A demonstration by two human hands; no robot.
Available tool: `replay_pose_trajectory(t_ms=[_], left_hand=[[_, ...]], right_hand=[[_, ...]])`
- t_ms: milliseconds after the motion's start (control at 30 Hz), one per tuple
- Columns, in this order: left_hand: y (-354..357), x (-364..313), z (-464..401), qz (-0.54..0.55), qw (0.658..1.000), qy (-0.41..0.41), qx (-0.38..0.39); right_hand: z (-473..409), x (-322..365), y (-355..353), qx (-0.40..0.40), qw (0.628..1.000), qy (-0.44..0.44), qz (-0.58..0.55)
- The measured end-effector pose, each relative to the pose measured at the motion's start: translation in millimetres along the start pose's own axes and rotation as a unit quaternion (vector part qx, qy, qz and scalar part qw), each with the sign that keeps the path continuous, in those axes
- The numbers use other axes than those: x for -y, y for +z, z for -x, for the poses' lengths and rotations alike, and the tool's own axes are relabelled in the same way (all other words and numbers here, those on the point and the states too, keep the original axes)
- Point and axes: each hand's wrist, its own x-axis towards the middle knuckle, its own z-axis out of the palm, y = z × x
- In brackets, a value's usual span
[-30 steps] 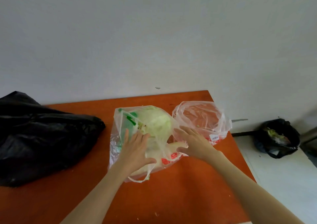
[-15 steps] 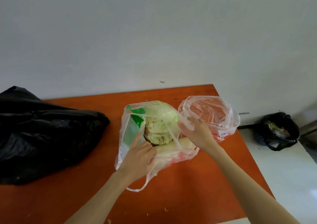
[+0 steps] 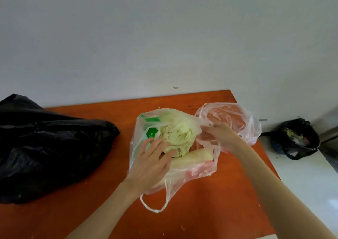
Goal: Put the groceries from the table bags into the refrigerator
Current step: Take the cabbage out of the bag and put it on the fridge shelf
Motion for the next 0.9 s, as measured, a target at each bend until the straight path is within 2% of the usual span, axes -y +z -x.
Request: replay_pose_trajectory(t_ms=[67,200,233,300,400,467,533,567,633,667,700,833,867,900], left_hand=[[-2,7,-29,-0.065,0.996,-0.066,0.018],[1,32,-81,-0.083,0.966,-0.176,0.171],[5,38,-89,-0.050,0.957,-0.195,0.207],[10,51,-103,0.073,0.944,-0.240,0.216],[3,79,-131,0.213,0.898,-0.312,0.226],[0,105,-147,0.277,0.864,-0.338,0.251],[6,128,-156,0.371,0.804,-0.380,0.268],[11,136,-158,0.436,0.752,-0.410,0.278],[21,145,-156,0.561,0.627,-0.451,0.297],[28,148,-154,0.598,0.587,-0.453,0.303],[36,150,-152,0.610,0.578,-0.445,0.310],[60,157,-152,0.589,0.626,-0.382,0.340],[63,158,-153,0.571,0.647,-0.361,0.354],[67,161,-153,0.528,0.685,-0.341,0.368]], right_hand=[[-7,14,-12,0.040,0.997,0.024,-0.057],[-30,26,-24,0.051,0.996,0.038,-0.068],[-36,25,-25,0.054,0.995,0.046,-0.076],[-47,23,-27,0.075,0.988,0.071,-0.112],[-69,21,-32,0.112,0.977,0.094,-0.155],[-87,25,-31,0.126,0.976,0.106,-0.143],[-111,28,-27,0.133,0.976,0.128,-0.117],[-121,31,-24,0.132,0.975,0.141,-0.114],[-140,35,-20,0.119,0.975,0.156,-0.106],[-148,37,-19,0.099,0.976,0.161,-0.104],[-154,39,-17,0.069,0.978,0.162,-0.111],[-178,30,-12,-0.076,0.978,0.138,-0.133],[-178,26,-9,-0.095,0.984,0.110,-0.105],[-176,23,-7,-0.113,0.989,0.079,-0.058]])
